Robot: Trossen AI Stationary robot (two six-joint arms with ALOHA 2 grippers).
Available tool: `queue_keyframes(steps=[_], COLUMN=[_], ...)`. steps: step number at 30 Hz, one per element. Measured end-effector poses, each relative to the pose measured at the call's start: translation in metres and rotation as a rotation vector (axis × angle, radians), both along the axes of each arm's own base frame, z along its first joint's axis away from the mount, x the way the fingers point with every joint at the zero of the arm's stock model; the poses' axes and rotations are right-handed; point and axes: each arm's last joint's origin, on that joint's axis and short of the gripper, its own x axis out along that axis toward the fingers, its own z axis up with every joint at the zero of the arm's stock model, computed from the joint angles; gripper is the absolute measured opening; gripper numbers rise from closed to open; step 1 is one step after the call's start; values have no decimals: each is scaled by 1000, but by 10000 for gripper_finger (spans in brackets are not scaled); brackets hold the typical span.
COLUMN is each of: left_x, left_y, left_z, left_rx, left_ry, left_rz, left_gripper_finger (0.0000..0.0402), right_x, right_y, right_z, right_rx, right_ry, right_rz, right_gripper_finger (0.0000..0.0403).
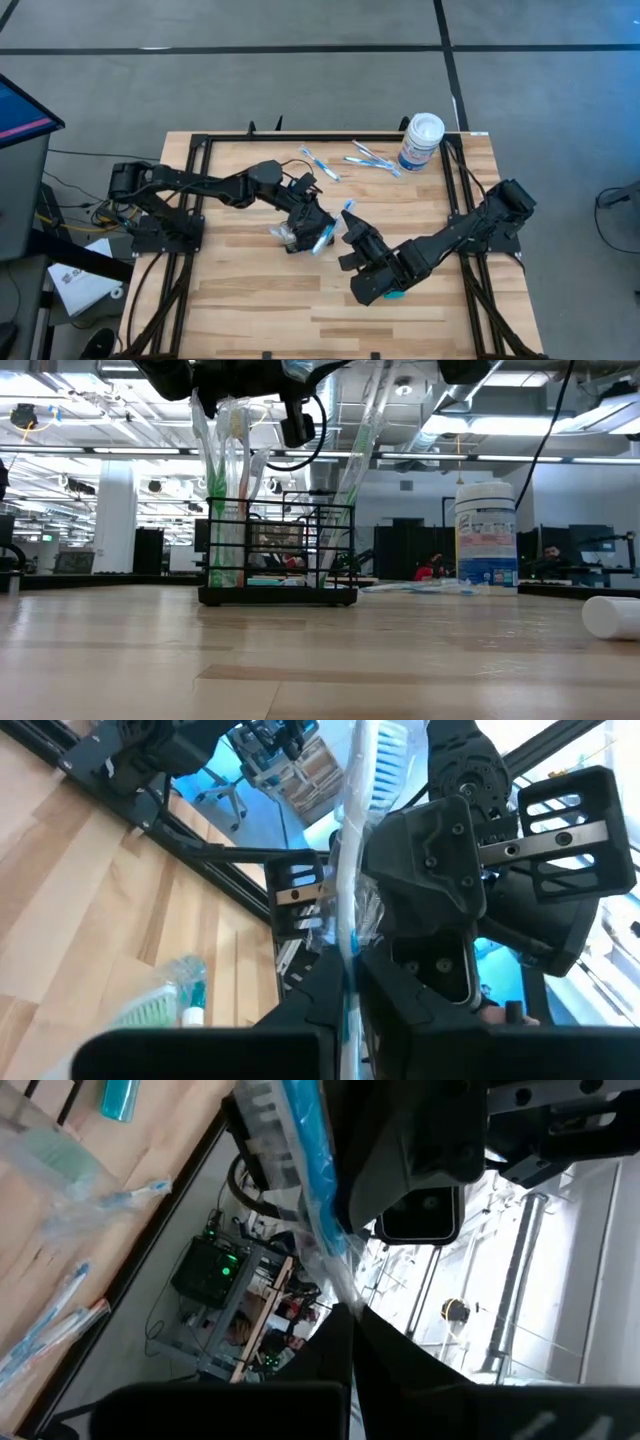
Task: Pick & Place toothbrushing station
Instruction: Put the blue toothbrush into the wire organizer
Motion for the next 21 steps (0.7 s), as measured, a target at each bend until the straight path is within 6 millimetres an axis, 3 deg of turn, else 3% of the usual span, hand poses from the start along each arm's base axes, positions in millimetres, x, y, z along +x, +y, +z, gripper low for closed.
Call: queue_keyframes(steps=[13,21], left_x=[0,0], left_y=[0,0], left_z=[0,1], left_rx=[66,90], left_ry=[-28,-47], left_rz=[11,17], left_gripper_finger=[0,3], right_x=[1,-1], right_y=[-1,4], right_z=[1,0], right_rx=[0,1], right_ry=[3,33], right_rz=[1,33], right_gripper_finger=[2,75])
